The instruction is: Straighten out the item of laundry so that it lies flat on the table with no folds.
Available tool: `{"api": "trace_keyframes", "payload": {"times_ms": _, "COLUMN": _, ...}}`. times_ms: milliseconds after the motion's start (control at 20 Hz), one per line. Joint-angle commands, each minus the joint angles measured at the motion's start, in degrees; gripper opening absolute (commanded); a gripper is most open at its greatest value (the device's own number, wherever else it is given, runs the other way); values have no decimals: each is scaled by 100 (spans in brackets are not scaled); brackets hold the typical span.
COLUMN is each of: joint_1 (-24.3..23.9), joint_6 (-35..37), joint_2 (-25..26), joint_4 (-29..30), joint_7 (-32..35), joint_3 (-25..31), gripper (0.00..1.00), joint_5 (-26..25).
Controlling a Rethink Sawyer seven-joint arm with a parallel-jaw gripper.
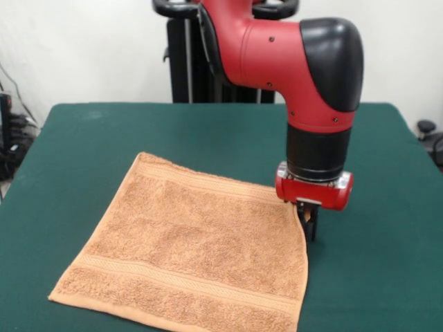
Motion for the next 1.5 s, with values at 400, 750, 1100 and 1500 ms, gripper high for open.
{"api": "trace_keyframes", "payload": {"times_ms": 400, "joint_1": -277, "joint_6": -151, "joint_2": 634, "joint_4": -157, "joint_7": 831, "joint_3": 413, "gripper": 0, "joint_5": -256}}
{"api": "trace_keyframes", "payload": {"times_ms": 750, "joint_1": -301, "joint_6": -51, "joint_2": 560, "joint_4": -79, "joint_7": 884, "joint_3": 395, "gripper": 0, "joint_5": -209}}
{"api": "trace_keyframes", "payload": {"times_ms": 1100, "joint_1": -178, "joint_6": 70, "joint_2": 235, "joint_4": 301, "joint_7": 1091, "joint_3": 211, "gripper": 0, "joint_5": -154}}
{"api": "trace_keyframes", "payload": {"times_ms": 1500, "joint_1": -823, "joint_6": -379, "joint_2": -291, "joint_4": 1382, "joint_7": 912, "joint_3": 248, "gripper": 0, "joint_5": -689}}
